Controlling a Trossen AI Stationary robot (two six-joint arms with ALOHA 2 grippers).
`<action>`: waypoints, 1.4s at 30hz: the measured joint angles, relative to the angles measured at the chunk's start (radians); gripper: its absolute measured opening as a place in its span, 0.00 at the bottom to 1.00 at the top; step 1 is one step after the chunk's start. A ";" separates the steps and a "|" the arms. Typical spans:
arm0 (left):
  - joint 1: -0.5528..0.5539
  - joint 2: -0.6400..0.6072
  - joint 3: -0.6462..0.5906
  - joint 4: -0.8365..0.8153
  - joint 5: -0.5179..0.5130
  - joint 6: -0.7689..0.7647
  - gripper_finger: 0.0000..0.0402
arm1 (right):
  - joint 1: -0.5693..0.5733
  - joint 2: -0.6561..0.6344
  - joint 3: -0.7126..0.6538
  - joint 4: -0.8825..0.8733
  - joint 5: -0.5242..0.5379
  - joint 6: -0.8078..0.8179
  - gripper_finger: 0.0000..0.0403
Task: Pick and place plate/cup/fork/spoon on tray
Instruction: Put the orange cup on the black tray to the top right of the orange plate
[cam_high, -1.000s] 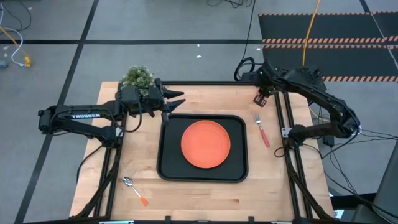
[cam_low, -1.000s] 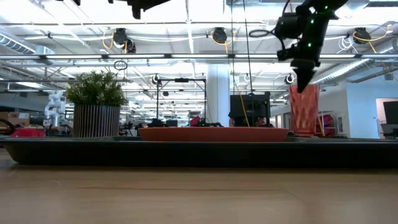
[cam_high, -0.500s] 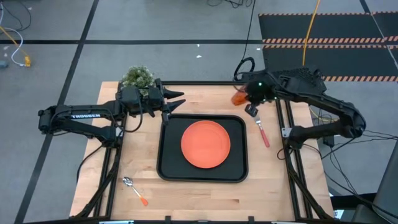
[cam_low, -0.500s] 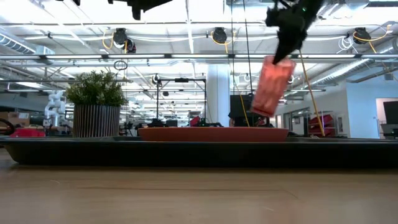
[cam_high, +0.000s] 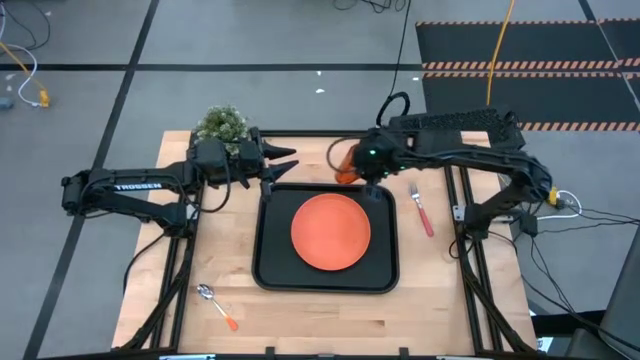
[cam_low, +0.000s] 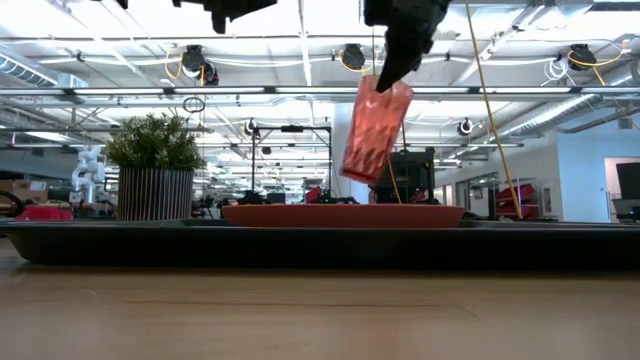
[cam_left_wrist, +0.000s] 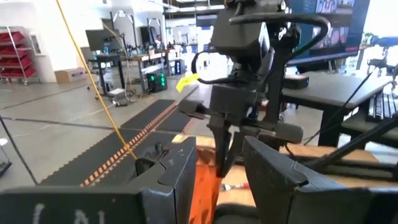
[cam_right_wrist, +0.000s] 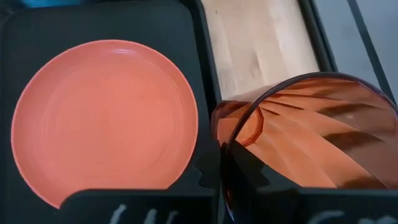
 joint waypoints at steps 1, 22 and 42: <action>0.000 -0.004 0.000 -0.011 0.000 0.003 0.34 | 0.002 0.016 0.012 -0.003 0.000 -0.004 0.00; -0.001 -0.072 0.001 -0.123 0.000 -0.011 0.34 | 0.003 0.091 0.106 -0.274 0.024 0.107 0.00; -0.004 -0.072 0.001 -0.170 0.000 -0.059 0.34 | 0.035 0.089 0.044 -0.387 -0.082 0.190 0.00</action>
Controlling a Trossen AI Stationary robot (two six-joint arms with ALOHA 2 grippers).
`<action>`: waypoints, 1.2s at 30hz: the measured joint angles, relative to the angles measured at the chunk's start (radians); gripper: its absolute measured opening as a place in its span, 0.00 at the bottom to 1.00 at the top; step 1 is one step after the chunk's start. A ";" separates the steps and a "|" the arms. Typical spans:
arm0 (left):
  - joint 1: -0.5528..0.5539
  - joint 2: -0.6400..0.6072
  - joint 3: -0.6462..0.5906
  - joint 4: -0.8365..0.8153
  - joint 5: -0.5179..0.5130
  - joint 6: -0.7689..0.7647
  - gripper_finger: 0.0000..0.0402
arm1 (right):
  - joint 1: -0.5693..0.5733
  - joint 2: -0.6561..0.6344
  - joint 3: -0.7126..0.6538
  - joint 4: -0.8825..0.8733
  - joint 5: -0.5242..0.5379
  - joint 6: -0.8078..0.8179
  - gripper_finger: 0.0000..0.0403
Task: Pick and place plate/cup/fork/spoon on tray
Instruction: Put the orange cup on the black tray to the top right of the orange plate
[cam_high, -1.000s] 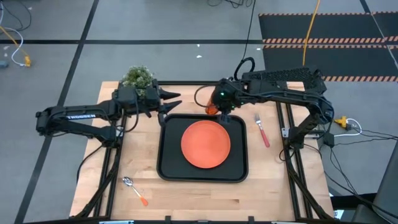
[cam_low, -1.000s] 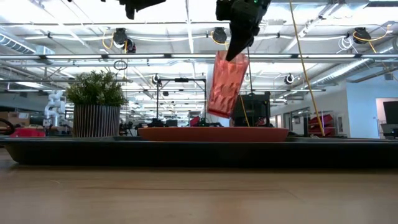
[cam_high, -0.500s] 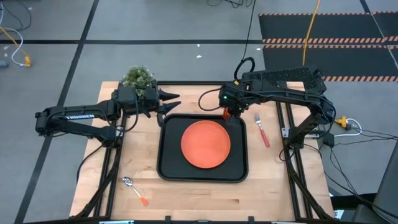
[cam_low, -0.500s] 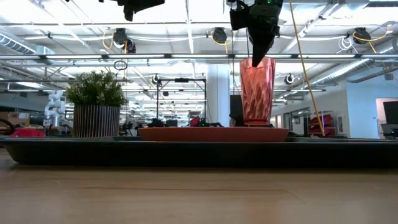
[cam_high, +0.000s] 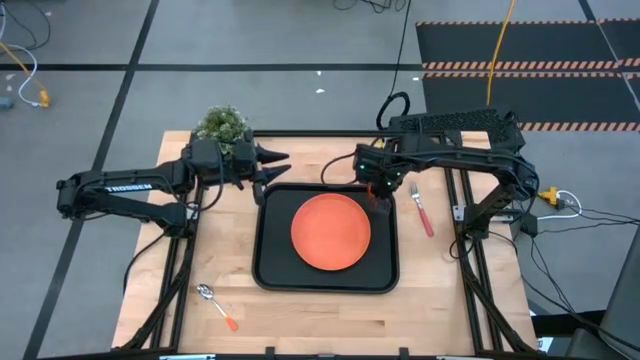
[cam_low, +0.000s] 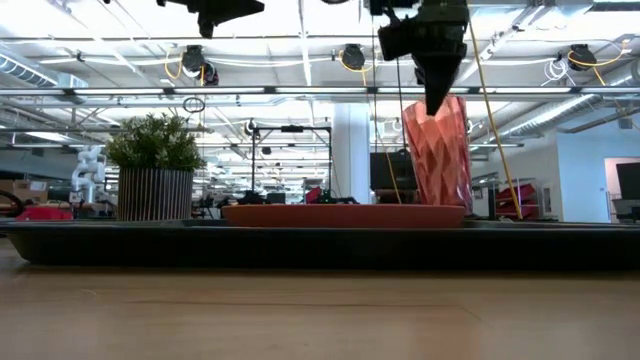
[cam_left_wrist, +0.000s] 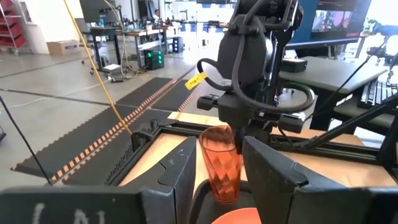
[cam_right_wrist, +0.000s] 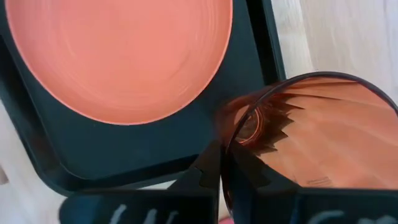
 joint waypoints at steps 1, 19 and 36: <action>-0.002 0.000 0.000 -0.004 0.000 0.000 0.34 | 0.000 0.000 -0.008 0.001 0.000 0.002 0.00; -0.018 0.000 -0.001 -0.003 0.000 0.005 0.34 | 0.000 0.000 -0.099 0.126 0.001 -0.019 0.00; -0.018 0.000 -0.001 -0.009 0.000 0.007 0.34 | 0.000 0.000 -0.100 0.129 0.001 -0.017 0.06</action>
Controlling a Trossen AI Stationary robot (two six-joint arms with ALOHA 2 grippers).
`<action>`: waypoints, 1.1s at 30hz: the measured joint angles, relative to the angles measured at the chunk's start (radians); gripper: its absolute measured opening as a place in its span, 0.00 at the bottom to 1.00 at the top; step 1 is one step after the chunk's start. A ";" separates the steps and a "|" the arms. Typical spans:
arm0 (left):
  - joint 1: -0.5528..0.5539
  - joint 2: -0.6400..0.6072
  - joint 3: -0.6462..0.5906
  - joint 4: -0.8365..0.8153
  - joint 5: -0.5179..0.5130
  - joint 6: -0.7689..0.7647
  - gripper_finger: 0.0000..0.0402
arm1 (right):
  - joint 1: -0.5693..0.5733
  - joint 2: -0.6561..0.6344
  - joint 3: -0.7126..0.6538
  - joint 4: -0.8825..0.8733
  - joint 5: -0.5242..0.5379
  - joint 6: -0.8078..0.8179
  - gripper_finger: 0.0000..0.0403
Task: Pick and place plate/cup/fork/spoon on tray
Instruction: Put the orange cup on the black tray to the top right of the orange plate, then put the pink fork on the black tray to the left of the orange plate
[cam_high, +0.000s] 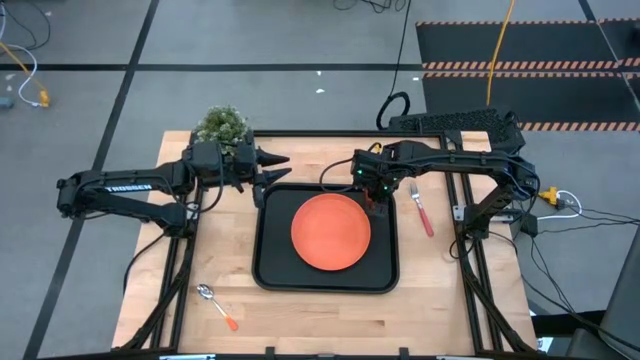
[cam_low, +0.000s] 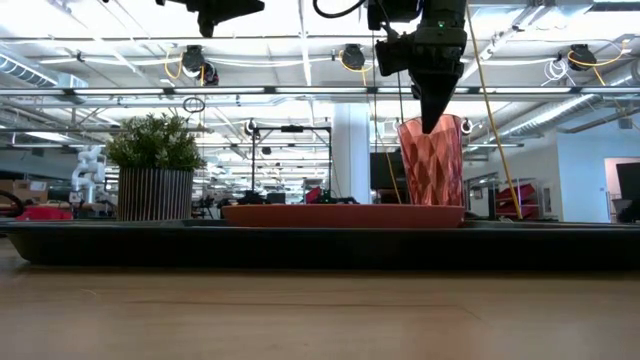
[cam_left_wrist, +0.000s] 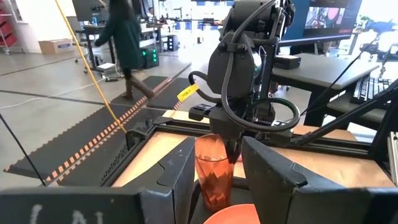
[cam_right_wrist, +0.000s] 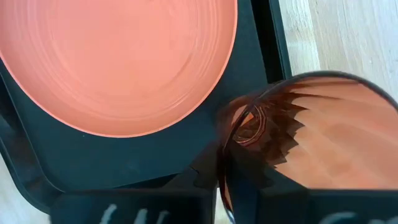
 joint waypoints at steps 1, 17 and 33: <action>0.000 0.000 0.000 0.000 0.000 0.000 0.34 | 0.000 0.000 0.000 0.000 0.000 0.000 0.07; 0.000 0.000 0.000 -0.013 0.000 -0.002 0.34 | 0.000 -0.027 -0.001 -0.024 0.005 0.000 0.27; 0.000 0.000 0.000 -0.024 0.000 -0.011 0.34 | 0.000 -0.365 -0.001 -0.118 0.133 0.152 0.30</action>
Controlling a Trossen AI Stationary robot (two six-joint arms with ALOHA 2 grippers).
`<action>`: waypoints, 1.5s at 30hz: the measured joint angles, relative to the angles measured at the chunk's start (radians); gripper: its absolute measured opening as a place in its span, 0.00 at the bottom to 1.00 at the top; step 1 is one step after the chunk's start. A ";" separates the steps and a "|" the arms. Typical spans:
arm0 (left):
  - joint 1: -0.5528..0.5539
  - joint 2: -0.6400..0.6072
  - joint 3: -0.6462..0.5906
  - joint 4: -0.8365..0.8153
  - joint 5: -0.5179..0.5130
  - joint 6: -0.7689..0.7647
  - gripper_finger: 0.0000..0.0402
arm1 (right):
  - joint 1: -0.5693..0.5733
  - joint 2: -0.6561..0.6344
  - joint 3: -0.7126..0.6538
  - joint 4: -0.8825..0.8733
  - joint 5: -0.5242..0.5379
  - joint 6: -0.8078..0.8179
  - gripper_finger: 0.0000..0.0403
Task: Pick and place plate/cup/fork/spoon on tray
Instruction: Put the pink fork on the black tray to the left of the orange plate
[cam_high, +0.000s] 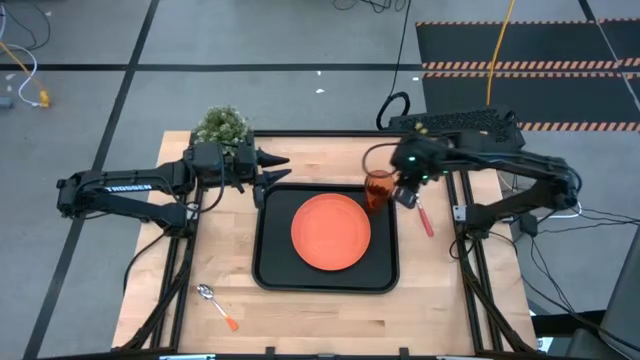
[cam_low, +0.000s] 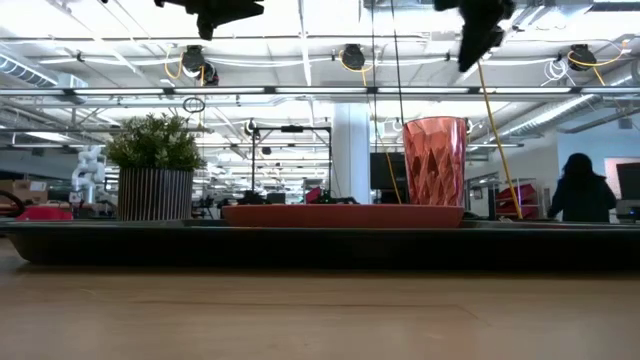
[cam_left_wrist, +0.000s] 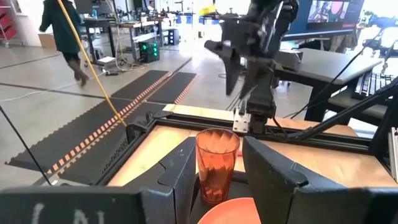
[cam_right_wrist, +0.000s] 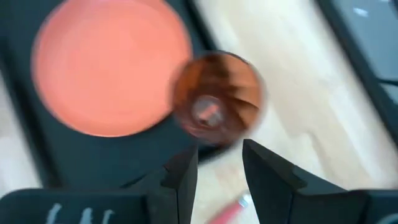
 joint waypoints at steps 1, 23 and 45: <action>0.000 0.000 0.000 0.000 0.000 0.000 0.34 | 0.000 -0.017 0.000 -0.023 0.026 0.015 0.30; 0.000 0.000 0.000 -0.008 0.000 -0.014 0.34 | -0.002 -0.078 -0.379 -0.052 0.074 0.152 0.30; 0.000 0.000 0.000 -0.008 0.000 -0.013 0.34 | -0.040 -0.078 -0.692 0.171 -0.005 0.254 0.30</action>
